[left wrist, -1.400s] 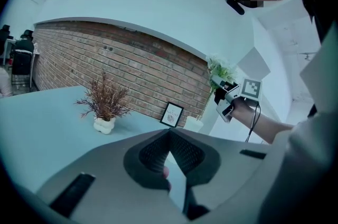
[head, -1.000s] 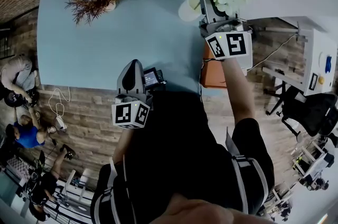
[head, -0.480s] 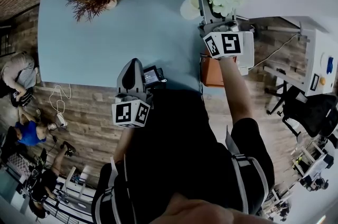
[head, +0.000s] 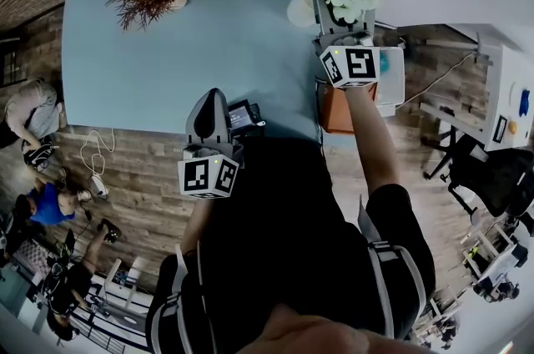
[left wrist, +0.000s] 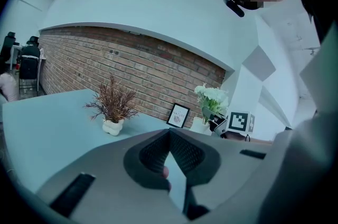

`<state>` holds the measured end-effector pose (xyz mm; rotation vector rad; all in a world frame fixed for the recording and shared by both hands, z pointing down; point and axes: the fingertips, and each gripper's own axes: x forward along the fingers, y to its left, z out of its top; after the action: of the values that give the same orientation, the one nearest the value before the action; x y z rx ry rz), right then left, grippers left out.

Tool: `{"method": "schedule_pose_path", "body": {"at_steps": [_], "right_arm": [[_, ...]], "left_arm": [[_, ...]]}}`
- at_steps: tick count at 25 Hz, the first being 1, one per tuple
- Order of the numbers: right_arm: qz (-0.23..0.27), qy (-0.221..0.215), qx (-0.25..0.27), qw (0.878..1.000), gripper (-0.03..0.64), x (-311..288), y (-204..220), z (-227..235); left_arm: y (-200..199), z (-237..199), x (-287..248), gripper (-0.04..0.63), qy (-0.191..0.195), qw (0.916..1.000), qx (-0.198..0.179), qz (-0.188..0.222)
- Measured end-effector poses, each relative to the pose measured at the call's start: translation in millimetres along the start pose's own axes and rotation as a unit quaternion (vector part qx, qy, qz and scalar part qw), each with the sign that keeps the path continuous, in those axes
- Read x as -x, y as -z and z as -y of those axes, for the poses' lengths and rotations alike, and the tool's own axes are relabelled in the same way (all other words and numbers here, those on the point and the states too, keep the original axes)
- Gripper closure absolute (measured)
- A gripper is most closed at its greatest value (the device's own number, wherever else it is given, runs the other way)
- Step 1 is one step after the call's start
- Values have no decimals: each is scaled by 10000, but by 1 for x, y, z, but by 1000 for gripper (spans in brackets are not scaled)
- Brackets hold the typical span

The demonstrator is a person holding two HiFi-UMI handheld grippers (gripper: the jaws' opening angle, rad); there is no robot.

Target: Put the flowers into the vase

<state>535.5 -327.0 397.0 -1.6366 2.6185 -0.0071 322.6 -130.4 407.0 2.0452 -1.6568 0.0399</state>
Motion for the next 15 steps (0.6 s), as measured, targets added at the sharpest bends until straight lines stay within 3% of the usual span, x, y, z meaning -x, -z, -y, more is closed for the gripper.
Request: {"method": "schedule_pose_path", "body": {"at_steps": [15], "right_arm": [[-316, 333, 323, 9984, 479, 4, 21, 4]], "left_arm": [[-5, -4, 1, 571, 9, 10000, 5, 83]]}}
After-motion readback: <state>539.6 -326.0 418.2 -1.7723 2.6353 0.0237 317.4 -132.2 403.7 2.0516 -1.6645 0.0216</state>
